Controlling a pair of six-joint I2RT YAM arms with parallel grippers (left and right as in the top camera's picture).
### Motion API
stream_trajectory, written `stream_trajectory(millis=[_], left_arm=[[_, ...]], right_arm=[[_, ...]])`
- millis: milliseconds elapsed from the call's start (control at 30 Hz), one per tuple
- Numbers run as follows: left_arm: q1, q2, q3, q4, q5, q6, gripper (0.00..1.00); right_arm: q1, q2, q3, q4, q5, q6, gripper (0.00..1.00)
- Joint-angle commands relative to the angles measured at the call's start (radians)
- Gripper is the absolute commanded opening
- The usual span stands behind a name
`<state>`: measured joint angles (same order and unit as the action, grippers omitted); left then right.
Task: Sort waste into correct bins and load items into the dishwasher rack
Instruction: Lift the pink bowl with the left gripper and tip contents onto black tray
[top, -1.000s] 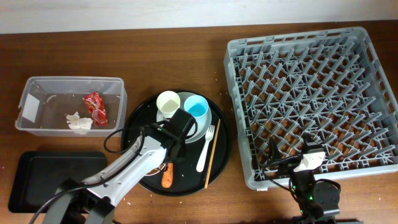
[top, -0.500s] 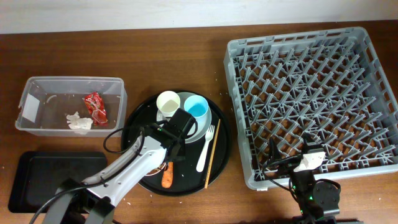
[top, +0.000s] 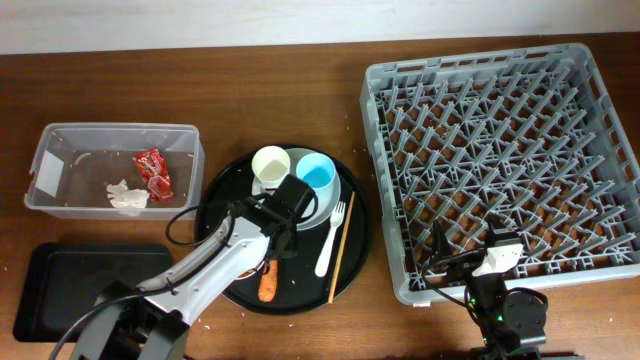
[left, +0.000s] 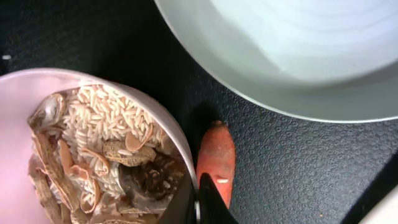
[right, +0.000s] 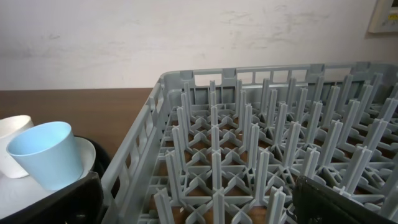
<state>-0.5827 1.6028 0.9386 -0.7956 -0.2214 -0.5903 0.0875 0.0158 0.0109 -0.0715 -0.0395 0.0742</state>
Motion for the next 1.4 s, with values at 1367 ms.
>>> stream_trajectory(millis=[1367], left_arm=[[1.499,-0.209,0.008,0.000,1.004,0.415,0.00]], right_arm=[[-0.005,-0.007,-0.005,-0.004,0.002,0.001,0.99]])
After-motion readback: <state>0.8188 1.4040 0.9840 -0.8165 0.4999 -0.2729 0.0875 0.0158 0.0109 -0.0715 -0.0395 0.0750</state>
